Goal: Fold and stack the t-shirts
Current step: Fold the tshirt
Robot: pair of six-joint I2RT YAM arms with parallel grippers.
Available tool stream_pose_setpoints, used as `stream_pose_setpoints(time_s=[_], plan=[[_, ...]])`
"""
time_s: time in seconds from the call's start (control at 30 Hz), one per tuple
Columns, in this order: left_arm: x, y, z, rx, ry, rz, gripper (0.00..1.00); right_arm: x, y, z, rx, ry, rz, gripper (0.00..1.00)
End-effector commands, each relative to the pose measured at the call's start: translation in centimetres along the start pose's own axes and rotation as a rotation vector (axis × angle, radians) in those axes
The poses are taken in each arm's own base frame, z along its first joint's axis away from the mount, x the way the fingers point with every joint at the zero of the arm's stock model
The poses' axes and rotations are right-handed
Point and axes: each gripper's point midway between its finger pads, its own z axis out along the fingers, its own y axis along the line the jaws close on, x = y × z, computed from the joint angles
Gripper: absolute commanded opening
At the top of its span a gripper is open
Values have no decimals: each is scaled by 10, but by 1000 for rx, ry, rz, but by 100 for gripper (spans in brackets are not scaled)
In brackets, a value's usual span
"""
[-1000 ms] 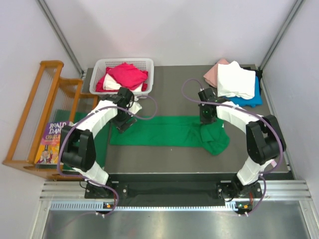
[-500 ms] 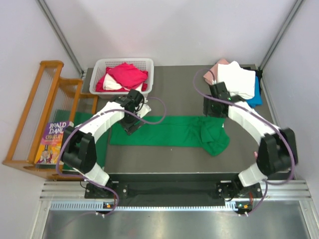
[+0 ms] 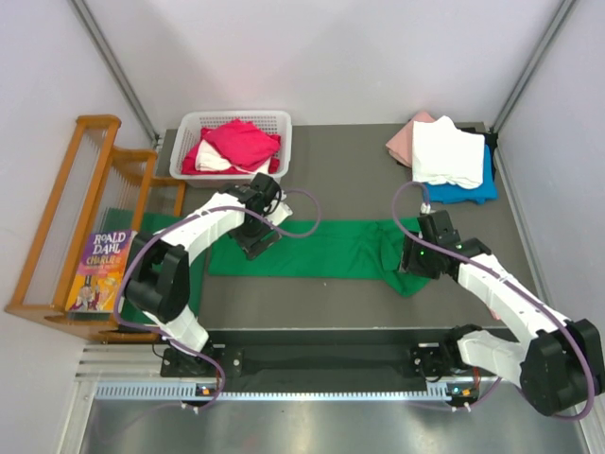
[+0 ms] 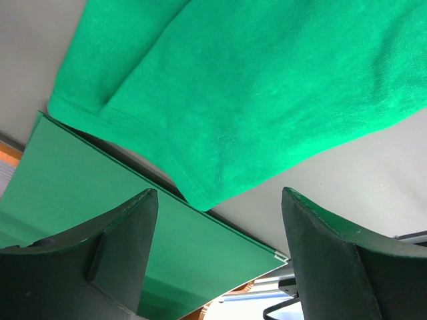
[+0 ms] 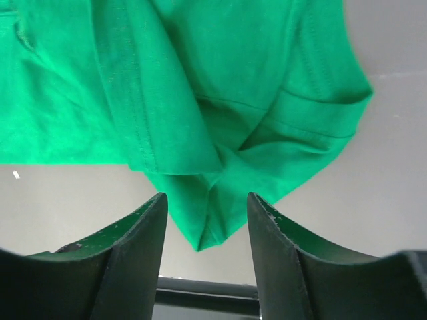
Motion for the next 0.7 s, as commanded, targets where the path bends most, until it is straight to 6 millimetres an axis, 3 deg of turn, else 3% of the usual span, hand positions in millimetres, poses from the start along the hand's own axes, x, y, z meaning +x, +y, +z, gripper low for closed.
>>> stream_pose_setpoints(time_s=[0.0,0.5,0.67], plan=[[-12,2,-4,-12,-44,-29,79,-10,20,0,-85,-27,29,50],[5,3,-2,-47,-24,-13,80,-22,24,24,-63,-19,0,34],[13,0,3,-53,-7,-6,80,-26,26,24,-66,-19,-5,7]])
